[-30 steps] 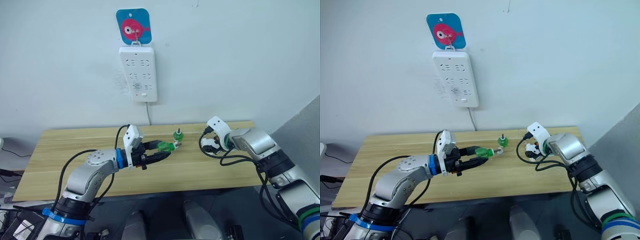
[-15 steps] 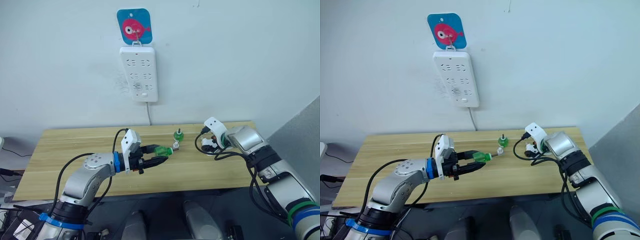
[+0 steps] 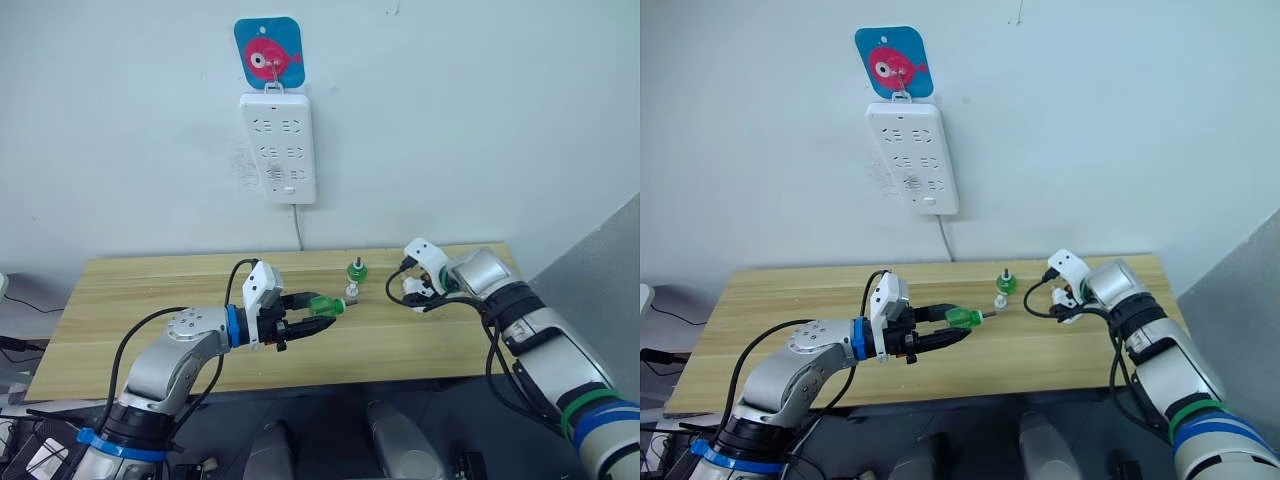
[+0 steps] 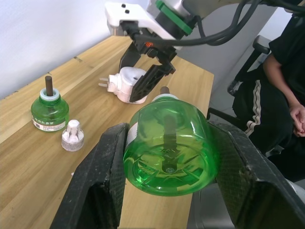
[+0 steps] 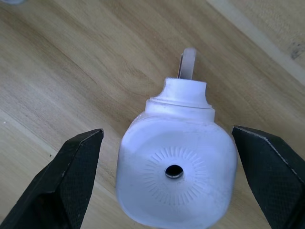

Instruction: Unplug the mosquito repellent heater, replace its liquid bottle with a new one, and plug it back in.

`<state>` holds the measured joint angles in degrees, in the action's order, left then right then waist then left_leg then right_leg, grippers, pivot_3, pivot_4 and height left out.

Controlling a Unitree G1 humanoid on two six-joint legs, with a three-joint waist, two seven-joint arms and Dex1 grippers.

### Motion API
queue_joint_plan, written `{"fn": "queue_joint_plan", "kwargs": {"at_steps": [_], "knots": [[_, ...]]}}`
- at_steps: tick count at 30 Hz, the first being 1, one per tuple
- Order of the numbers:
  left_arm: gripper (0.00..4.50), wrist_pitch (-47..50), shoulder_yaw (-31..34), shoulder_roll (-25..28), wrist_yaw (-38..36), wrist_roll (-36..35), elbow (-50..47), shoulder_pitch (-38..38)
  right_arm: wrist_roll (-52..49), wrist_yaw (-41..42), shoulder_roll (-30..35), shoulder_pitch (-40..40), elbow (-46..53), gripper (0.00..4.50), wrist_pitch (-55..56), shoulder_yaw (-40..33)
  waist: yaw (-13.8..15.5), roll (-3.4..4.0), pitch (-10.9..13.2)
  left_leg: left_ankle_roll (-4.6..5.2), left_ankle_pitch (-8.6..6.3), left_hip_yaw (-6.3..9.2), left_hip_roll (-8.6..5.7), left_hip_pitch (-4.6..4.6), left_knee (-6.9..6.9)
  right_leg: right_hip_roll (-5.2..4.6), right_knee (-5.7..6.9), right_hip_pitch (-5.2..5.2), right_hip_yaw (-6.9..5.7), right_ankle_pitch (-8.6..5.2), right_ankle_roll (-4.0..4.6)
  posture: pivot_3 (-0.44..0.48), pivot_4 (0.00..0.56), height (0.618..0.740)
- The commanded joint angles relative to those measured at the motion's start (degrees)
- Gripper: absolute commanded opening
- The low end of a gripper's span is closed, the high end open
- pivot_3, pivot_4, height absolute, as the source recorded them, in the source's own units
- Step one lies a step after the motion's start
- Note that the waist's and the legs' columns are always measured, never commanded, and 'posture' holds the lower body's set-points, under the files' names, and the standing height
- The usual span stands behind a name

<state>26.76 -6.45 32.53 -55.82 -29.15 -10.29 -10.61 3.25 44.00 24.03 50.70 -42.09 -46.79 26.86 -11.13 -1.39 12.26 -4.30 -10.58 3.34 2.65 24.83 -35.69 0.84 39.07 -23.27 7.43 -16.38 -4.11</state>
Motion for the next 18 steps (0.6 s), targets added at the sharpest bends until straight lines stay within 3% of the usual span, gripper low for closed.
{"fn": "queue_joint_plan", "kwargs": {"at_steps": [1, 5, 11, 16, 18], "knots": [[2.24, -1.04, 0.77, 0.28, -0.82, 0.01, -1.73, -0.06, 1.01, 0.85, 0.15, 1.14, -0.27, 4.14, 0.68, -1.21, -0.01, 0.0, 0.0, 0.0, 0.0, 0.0, 0.0, 0.0, 0.0, 0.0, 0.0, 0.0, 0.0, 0.0, 0.0, -0.138, 0.181, 0.74], [2.24, -1.11, 0.66, 0.26, -1.02, 0.22, -1.3, -0.47, 1.26, 1.23, 0.2, 0.12, 1.39, 2.99, -0.19, -1.8, -0.04, 0.0, 0.0, 0.0, 0.0, 0.02, 0.0, 0.0, 0.0, 0.0, 0.01, 0.01, -0.02, 0.0, 0.0, -0.146, 0.176, 0.74], [2.24, -1.2, 1.21, 0.75, -1.96, 0.44, 0.0, -1.37, 0.07, 2.96, 2.99, -3.65, 11.38, 2.99, -3.73, -4.05, -0.02, 0.01, -0.01, 0.0, 0.0, 0.07, 0.0, 0.0, -0.01, 0.0, 0.03, 0.02, -0.07, 0.0, 0.0, -0.165, 0.168, 0.74], [2.24, 0.4, 2.44, 1.9, -3.34, -0.88, 1.0, -2.55, -8.0, 7.35, 10.16, -11.37, 31.92, 2.99, -12.89, -13.14, 0.19, 0.02, 0.0, 0.0, 0.0, 0.14, -0.03, 0.04, 0.0, -0.03, 0.02, 0.02, -0.14, 0.0, -0.01, -0.19, 0.165, 0.74], [2.24, 3.52, 3.73, 2.12, -3.66, -3.58, 0.73, -3.65, -13.86, 9.45, 13.5, -16.27, 42.44, 2.99, -17.75, -20.15, 0.13, 0.02, 0.0, 0.0, 0.0, 0.14, -0.02, 0.04, -0.01, -0.02, 0.02, 0.02, -0.15, -0.01, -0.01, -0.204, 0.165, 0.74]]}}
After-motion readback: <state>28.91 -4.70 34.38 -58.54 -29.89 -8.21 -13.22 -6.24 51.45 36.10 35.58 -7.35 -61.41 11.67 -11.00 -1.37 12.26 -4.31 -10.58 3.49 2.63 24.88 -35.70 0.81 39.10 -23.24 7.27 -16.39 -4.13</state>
